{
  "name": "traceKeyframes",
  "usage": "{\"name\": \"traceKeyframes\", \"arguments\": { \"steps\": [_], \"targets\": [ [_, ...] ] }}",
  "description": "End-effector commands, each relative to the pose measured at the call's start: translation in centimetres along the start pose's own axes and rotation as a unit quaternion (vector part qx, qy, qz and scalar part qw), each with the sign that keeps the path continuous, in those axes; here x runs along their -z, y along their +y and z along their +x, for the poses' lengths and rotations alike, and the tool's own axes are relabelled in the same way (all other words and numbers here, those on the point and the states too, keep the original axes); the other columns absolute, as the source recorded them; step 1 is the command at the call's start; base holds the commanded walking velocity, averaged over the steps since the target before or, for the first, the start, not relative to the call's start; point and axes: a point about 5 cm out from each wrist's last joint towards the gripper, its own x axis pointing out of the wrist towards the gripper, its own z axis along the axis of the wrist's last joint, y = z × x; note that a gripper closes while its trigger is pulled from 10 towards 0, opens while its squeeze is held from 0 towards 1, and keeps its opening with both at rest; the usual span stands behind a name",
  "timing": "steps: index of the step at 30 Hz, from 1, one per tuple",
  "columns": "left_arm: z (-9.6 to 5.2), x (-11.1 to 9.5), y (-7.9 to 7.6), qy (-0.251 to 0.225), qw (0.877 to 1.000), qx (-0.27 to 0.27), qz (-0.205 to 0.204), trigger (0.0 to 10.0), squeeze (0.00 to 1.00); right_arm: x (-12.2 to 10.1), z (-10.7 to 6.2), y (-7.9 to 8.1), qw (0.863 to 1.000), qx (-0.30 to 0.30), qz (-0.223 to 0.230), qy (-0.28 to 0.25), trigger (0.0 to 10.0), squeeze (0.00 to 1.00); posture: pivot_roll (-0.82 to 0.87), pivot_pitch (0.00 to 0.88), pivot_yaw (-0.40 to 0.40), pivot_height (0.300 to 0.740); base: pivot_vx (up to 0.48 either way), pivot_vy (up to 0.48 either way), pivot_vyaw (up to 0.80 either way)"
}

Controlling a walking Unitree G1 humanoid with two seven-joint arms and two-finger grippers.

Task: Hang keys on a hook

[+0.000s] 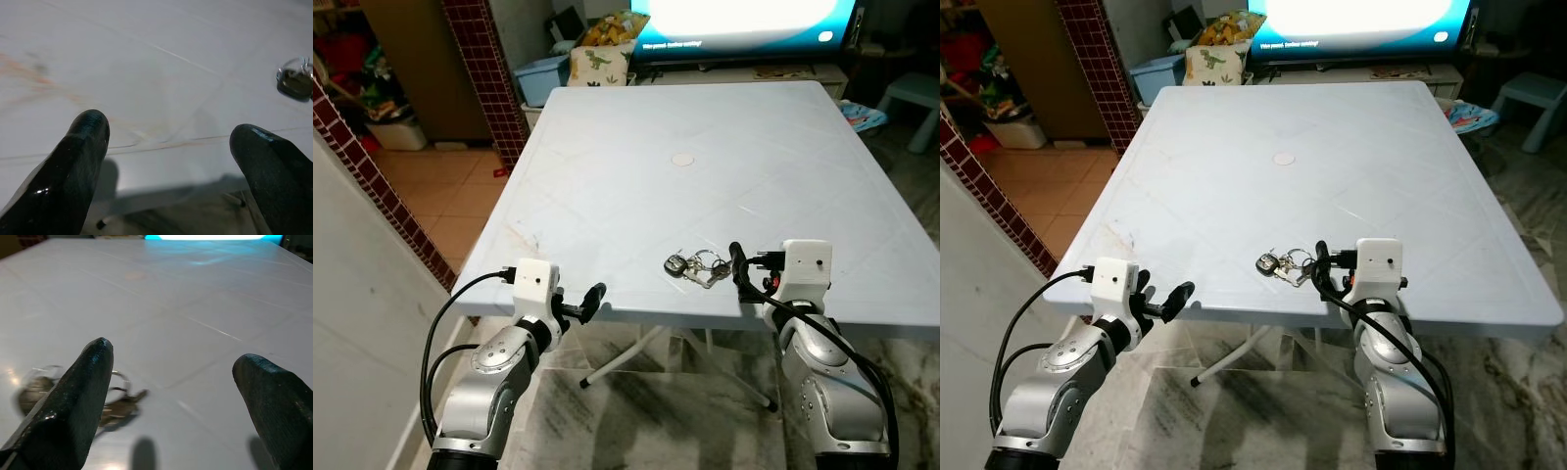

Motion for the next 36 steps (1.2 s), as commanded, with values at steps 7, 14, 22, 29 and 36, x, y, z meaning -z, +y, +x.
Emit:
{"name": "traceKeyframes", "arguments": {
  "steps": [7, 14, 22, 29, 36],
  "targets": [
    [-2.5, -0.4, -1.7, -0.001, 0.997, 0.075, 0.03, 10.0, 0.0, 0.1, -0.4, 1.9, 0.999, -0.041, 0.034, 0.006, 10.0, 0.0, -0.01, 0.078, 0.058, 0.74, 0.0, 0.0, 0.0],
    [-3.5, -0.2, -3.3, 0.006, 0.989, 0.144, 0.039, 10.0, 0.0, 0.1, 0.2, 2.6, 0.998, -0.032, 0.039, 0.028, 10.0, 0.0, 0.01, 0.091, 0.067, 0.74, 0.0, 0.0, 0.0],
    [-3.1, -0.6, -3.9, 0.002, 0.986, 0.161, 0.05, 10.0, 0.0, 0.0, 1.5, 2.2, 0.998, -0.004, 0.048, 0.035, 10.0, 0.0, 0.01, 0.093, 0.068, 0.74, 0.0, 0.0, 0.0],
    [-2.9, -0.9, -4.1, -0.004, 0.985, 0.166, 0.052, 10.0, 0.0, 0.8, 2.4, 1.3, 0.994, 0.041, 0.068, 0.076, 10.0, 0.0, 0.02, 0.092, 0.062, 0.74, 0.0, 0.0, 0.0],
    [-2.9, -0.9, -4.2, -0.006, 0.985, 0.165, 0.05, 10.0, 0.0, 1.4, 2.1, 2.1, 0.995, 0.014, 0.045, 0.085, 10.0, 0.0, 0.01, 0.091, 0.051, 0.74, 0.0, 0.0, 0.0]
  ]
}}
